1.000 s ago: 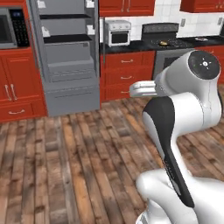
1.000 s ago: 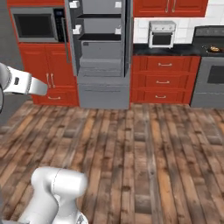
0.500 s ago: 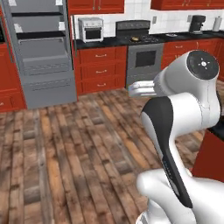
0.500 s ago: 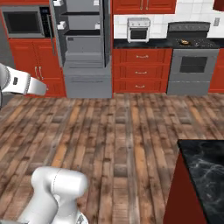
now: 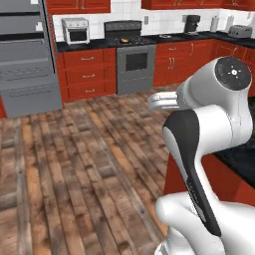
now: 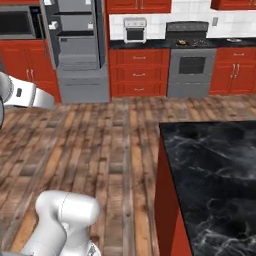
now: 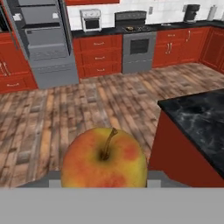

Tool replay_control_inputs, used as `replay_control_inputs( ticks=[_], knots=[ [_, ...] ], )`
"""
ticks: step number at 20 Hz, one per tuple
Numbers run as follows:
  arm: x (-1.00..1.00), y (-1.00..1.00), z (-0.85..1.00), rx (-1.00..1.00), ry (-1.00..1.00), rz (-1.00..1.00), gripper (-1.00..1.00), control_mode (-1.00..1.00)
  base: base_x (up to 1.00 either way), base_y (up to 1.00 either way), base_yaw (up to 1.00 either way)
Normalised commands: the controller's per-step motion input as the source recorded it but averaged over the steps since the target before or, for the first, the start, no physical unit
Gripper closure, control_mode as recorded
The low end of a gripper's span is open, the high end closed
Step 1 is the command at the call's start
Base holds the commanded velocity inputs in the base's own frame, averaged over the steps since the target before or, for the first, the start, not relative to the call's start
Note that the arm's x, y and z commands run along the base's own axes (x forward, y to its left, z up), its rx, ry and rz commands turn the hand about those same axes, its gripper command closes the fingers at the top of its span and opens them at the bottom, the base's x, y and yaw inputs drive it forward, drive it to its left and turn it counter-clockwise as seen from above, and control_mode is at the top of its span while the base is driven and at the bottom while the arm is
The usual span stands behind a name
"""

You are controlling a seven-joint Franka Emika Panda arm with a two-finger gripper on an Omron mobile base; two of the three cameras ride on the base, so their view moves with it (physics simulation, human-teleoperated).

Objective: Place the cold items (apple and banana) from the fridge in one tupperware on the dining counter. Place the warm items (hot dog and kebab skewer) in the stove area in another tupperware.

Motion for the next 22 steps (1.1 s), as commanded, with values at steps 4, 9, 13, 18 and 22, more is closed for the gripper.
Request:
replay_control_inputs(
  ticks=[4, 9, 13, 18, 22],
  knots=[
    [0.00, 0.00, 0.00, 0.00, 0.00, 0.00, 1.00, 1.00, -1.00, -0.73, -0.15],
    [0.00, 0.00, 0.00, 0.00, 0.00, 0.00, 1.00, 1.00, -1.00, -0.72, -0.15],
    [0.00, 0.00, 0.00, 0.00, 0.00, 0.00, 1.00, 1.00, -1.00, -0.74, -0.15],
    [0.00, 0.00, 0.00, 0.00, 0.00, 0.00, 1.00, 1.00, -0.83, -0.95, -0.13],
    [0.00, 0.00, 0.00, 0.00, 0.00, 0.00, 1.00, 1.00, -0.09, -1.00, -0.05]
  ],
)
